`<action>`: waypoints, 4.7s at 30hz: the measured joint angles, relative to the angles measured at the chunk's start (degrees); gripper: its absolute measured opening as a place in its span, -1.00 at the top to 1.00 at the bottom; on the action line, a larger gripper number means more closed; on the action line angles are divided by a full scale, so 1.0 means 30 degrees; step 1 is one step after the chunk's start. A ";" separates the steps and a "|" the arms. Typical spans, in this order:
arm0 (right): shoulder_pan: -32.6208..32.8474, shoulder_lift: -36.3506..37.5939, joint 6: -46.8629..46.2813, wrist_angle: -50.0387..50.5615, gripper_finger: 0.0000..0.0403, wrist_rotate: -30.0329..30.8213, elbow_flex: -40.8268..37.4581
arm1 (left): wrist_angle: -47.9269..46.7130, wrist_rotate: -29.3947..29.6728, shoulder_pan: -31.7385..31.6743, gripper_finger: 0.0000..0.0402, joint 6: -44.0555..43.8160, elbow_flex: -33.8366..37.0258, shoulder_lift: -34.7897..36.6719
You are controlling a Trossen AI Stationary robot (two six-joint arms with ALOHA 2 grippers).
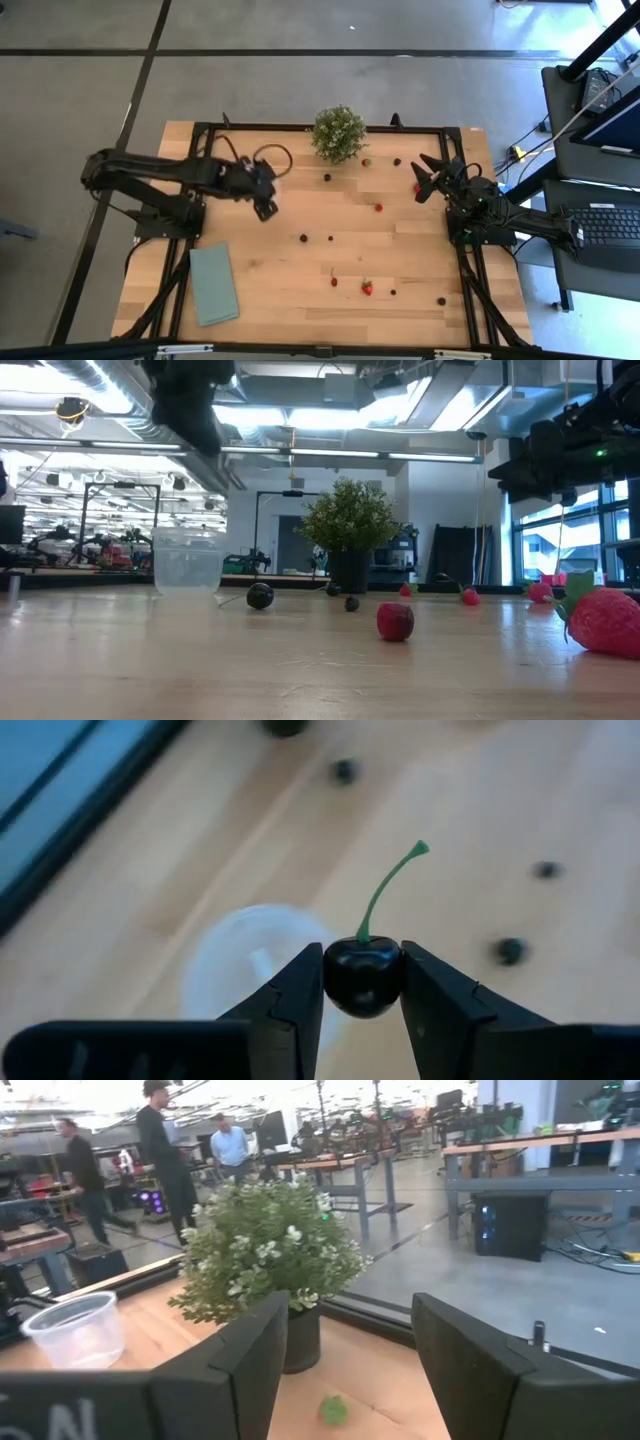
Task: Pick and placing Produce into tupperware
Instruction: Put the black cherry into the transparent container
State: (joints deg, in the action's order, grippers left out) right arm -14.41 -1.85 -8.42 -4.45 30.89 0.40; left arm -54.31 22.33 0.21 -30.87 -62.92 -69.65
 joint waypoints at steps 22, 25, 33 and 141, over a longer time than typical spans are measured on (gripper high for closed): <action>0.0000 -0.0002 -0.0103 -0.0007 -0.08 0.1036 -0.0003 | -0.1277 -0.4782 -0.6367 0.44 0.4071 0.0001 -0.5490; 0.0000 -0.0007 -0.0103 -0.0007 -0.08 0.1029 0.0000 | -0.1310 -0.4931 -0.6353 0.43 0.4338 0.0007 -0.6150; 0.0000 -0.0007 -0.0088 -0.0007 -0.08 0.1007 0.0000 | -0.0959 -0.5289 -0.6353 0.49 0.4465 0.0007 -0.6787; 0.0010 -0.0095 -0.0528 -0.0015 -0.08 0.0825 -0.0006 | 0.9595 -0.5696 0.2766 -0.16 0.5049 0.0015 -1.2063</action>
State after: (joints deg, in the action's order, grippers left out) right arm -14.38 -2.13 -10.01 -4.49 33.36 0.39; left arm -25.53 5.24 8.51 -15.73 -62.87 -105.84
